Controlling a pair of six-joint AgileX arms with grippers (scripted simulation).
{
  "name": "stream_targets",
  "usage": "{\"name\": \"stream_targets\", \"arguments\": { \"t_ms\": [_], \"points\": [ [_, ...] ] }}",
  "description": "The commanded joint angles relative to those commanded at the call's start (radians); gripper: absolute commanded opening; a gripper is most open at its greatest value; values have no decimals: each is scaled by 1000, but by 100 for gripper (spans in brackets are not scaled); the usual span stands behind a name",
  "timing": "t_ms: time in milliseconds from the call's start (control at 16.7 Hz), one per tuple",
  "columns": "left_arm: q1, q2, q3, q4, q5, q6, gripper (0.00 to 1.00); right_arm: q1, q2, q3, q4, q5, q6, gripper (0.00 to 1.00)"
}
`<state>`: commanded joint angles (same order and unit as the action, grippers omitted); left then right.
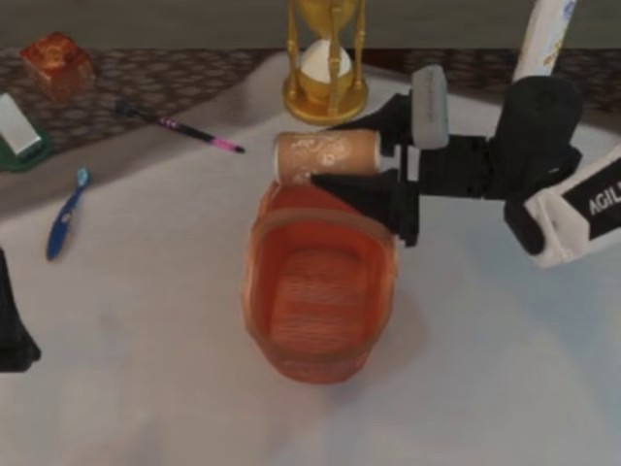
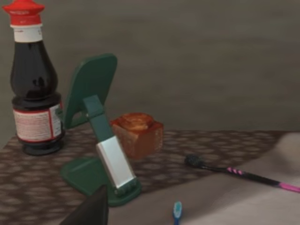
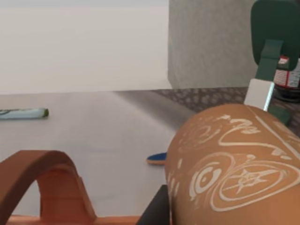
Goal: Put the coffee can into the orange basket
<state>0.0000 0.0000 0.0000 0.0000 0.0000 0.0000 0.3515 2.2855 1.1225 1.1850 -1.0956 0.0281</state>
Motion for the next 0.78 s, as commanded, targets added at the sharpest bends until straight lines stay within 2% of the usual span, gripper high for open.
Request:
{"name": "stream_targets", "arguments": {
  "t_ms": [300,780],
  "points": [
    [0,0,0,0,0,0,100,0,0,0,0,0,0,98],
    [0,0,0,0,0,0,100,0,0,0,0,0,0,100]
  ]
}}
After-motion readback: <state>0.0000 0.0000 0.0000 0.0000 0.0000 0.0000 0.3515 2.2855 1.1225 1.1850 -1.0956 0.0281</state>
